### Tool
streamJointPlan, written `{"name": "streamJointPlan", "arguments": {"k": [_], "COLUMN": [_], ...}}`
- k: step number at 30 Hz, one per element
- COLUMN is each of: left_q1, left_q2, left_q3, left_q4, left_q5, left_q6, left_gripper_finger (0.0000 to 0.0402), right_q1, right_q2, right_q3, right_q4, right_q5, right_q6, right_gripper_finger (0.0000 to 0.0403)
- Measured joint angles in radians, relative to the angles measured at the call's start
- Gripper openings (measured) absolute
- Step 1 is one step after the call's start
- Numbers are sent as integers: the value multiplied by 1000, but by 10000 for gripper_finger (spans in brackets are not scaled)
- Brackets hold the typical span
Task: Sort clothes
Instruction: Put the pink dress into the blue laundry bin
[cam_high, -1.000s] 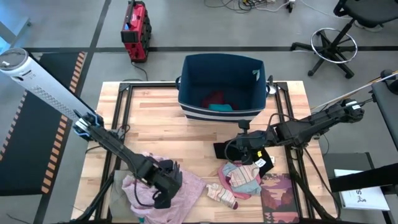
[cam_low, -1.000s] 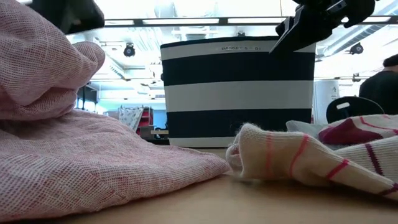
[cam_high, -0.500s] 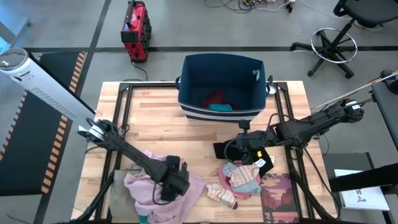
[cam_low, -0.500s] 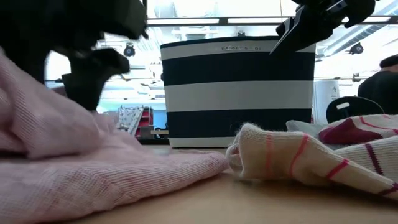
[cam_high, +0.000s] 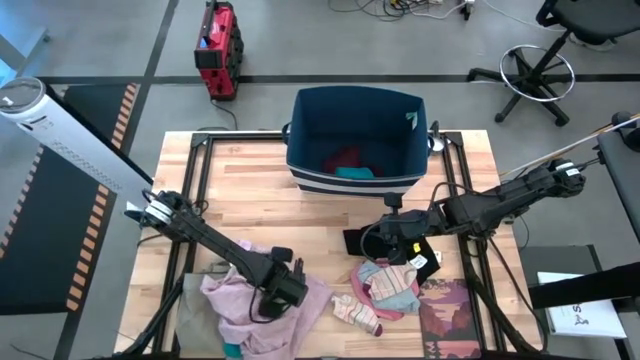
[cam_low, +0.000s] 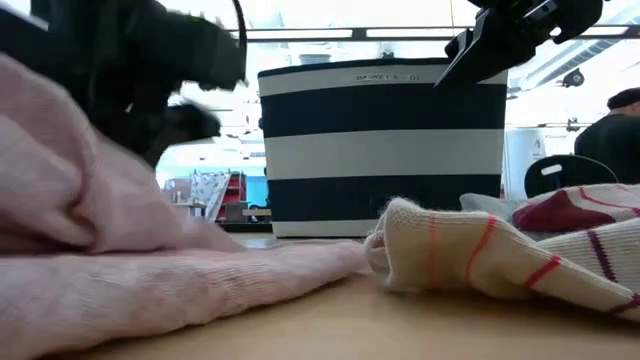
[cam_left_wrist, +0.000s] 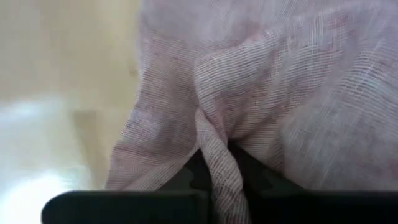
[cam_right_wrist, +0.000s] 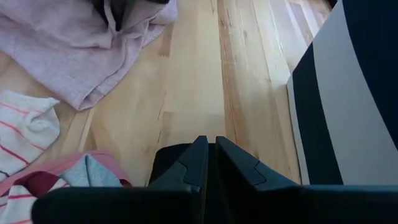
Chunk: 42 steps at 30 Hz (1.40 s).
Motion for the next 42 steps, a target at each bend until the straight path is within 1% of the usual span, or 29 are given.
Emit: {"name": "streamJointPlan", "arguments": {"k": [5,12,20,24,27,31,33,36,39,42], "left_q1": [8,36,55,74,95,121,128,127,127,127], "left_q2": [-109,-330,-556,-629,-664,-688,-688,-683,-669,-653], "left_q3": [7,7,51,86,110,150,170,195,212,219], "left_q4": [-11,-3,43,60,78,105,106,105,106,105], "left_q5": [-93,-192,-370,-437,-450,-453,-453,-452,-451,-449], "left_q6": [-5,-75,-67,-32,19,104,132,160,170,175], "left_gripper_finger": [4,1,1,0,0,0,0,0,0,0], "right_q1": [0,3,5,5,5,9,11,16,15,10], "right_q2": [-2,-2,-2,-2,-2,-2,-3,5,34,91], "right_q3": [0,0,0,0,0,0,0,1,1,1], "right_q4": [0,6,10,44,89,186,216,219,246,369], "right_q5": [0,0,0,0,-12,-65,-110,-112,-88,-77], "right_q6": [-15,-10,21,23,23,60,64,81,82,70], "right_gripper_finger": [18,18,18,18,18,21,35,79,145,219]}}
